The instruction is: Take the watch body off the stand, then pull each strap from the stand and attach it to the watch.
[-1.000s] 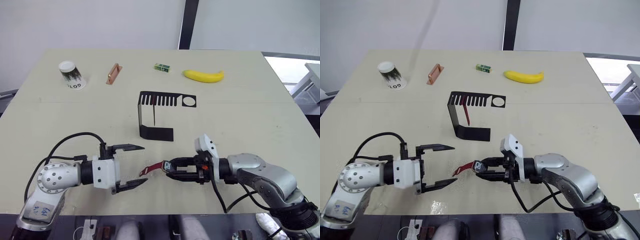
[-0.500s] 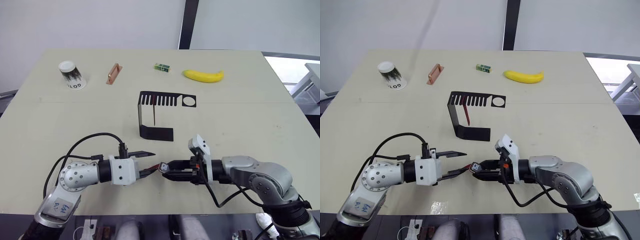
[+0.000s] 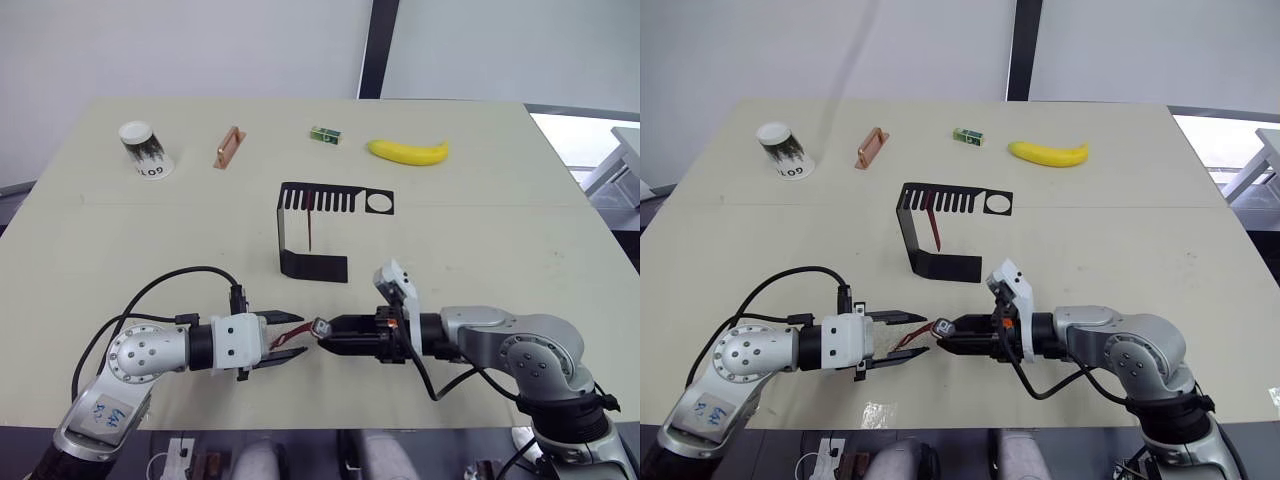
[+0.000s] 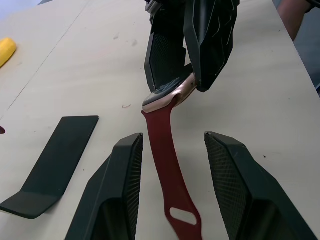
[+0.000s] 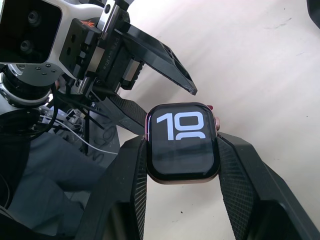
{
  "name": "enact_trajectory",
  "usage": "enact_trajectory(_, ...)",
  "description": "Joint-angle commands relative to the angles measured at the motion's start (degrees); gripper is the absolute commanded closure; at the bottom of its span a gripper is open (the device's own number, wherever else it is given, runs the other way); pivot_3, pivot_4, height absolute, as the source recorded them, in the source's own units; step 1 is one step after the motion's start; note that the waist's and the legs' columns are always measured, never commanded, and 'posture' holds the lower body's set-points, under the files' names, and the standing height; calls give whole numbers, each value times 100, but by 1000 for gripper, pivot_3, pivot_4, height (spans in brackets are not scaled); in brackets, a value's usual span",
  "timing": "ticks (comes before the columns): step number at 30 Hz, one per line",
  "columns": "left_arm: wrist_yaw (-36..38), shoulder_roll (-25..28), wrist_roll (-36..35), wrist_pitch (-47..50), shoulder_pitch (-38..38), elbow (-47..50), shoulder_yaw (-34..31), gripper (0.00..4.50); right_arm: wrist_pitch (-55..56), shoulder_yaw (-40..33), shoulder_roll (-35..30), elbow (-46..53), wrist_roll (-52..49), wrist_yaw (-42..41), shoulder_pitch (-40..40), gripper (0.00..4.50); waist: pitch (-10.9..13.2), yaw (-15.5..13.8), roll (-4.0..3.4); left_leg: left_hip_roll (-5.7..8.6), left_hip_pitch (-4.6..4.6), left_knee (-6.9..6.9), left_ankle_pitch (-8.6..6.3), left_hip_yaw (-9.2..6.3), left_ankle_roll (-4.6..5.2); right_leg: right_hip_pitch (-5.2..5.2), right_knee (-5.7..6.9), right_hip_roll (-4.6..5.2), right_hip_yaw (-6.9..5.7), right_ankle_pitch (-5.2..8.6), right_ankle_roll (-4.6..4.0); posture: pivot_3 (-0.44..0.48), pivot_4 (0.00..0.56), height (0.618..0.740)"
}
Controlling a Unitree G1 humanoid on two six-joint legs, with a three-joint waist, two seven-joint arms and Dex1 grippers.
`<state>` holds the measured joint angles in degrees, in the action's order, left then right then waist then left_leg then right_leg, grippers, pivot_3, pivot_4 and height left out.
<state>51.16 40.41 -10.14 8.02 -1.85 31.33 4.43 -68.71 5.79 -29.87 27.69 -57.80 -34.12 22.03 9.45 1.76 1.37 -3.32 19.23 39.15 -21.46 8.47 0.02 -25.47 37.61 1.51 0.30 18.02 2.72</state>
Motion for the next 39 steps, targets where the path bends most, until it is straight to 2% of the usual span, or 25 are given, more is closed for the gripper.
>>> enact_trajectory(1,-188,-93,146,-72,-142,130,89,2345,-52,-124,34,116,-189,53,80,2995,0,0,0,0,0,0,0,0,0,0,0,0,0,0,0,0,150,738)
enact_trajectory(11,-325,-115,535,14,-355,-4,361,2345,-250,-139,116,54,-257,172,150,2995,0,2,0,0,0,0,0,0,0,0,1,-1,1,0,0,0,150,738)
enact_trajectory(20,-355,-176,558,89,-409,-4,339,2345,-307,-156,160,42,-287,263,135,2995,0,3,0,0,0,0,0,0,0,0,1,-1,1,0,0,0,150,738)
enact_trajectory(23,-340,-172,546,106,-414,12,341,3200,-318,-161,173,31,-300,308,122,2995,0,3,0,0,0,0,0,0,0,0,1,-1,1,0,0,0,150,738)
enact_trajectory(26,-327,-180,523,118,-419,47,344,4500,-356,-196,206,9,-335,377,99,2995,0,2,0,0,0,0,0,0,0,0,1,-1,1,0,0,0,150,738)
enact_trajectory(39,-293,-220,495,84,-439,121,418,4500,-572,-305,288,-61,-491,567,85,2995,0,3,0,0,0,0,0,0,0,0,1,0,1,0,0,0,150,738)
